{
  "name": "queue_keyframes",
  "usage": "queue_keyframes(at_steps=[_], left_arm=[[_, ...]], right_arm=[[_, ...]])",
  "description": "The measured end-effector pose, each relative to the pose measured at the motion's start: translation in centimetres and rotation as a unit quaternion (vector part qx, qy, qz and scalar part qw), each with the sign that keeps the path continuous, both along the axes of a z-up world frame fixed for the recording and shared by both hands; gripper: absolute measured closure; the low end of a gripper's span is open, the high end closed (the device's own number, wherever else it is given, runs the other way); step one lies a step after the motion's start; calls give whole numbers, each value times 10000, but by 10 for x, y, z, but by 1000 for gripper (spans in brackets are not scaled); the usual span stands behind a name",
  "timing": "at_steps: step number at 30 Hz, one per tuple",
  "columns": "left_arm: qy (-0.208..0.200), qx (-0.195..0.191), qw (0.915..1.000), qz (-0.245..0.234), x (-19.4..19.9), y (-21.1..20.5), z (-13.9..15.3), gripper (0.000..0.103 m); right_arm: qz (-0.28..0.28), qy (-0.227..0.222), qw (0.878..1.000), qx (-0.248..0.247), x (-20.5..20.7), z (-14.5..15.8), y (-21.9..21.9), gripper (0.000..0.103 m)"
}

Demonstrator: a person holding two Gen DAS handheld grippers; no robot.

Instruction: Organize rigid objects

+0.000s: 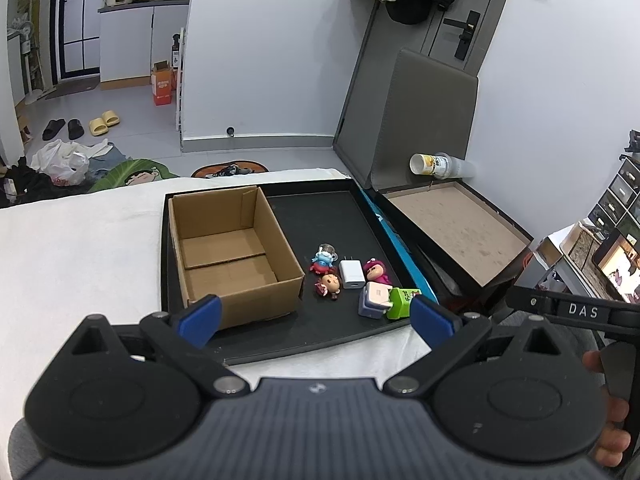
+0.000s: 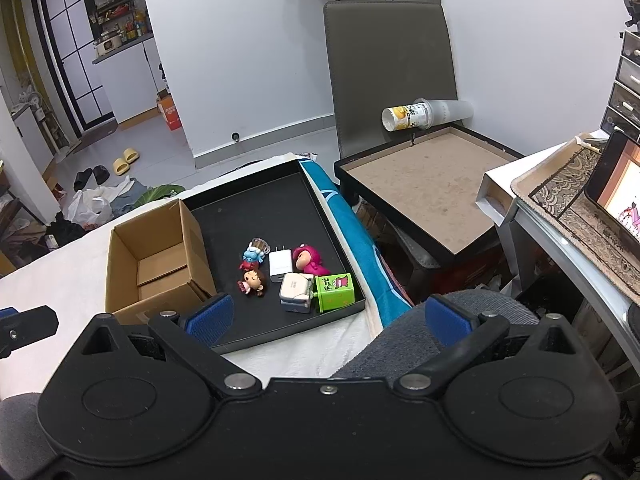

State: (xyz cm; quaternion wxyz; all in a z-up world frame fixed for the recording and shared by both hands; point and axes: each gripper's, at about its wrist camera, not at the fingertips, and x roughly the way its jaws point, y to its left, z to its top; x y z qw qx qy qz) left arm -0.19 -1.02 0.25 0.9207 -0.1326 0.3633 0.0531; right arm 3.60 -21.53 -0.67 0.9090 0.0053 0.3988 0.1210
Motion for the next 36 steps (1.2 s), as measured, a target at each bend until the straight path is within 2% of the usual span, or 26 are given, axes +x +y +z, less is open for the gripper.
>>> queue_keyframes(at_steps=[19,30,36], left_arm=[[-8,-23,10000,-50,1,0,-2,3],[105,-93,9999,53,15,10,-18,3],[167,-217,9992,282,24,30,-31,3]], right_arm=[[-70,31,10000,-16,4,-4,-2,0],[101,164,9998,-31,17,-17,6,0],[222,271,9994,11,25,-24,12,0]])
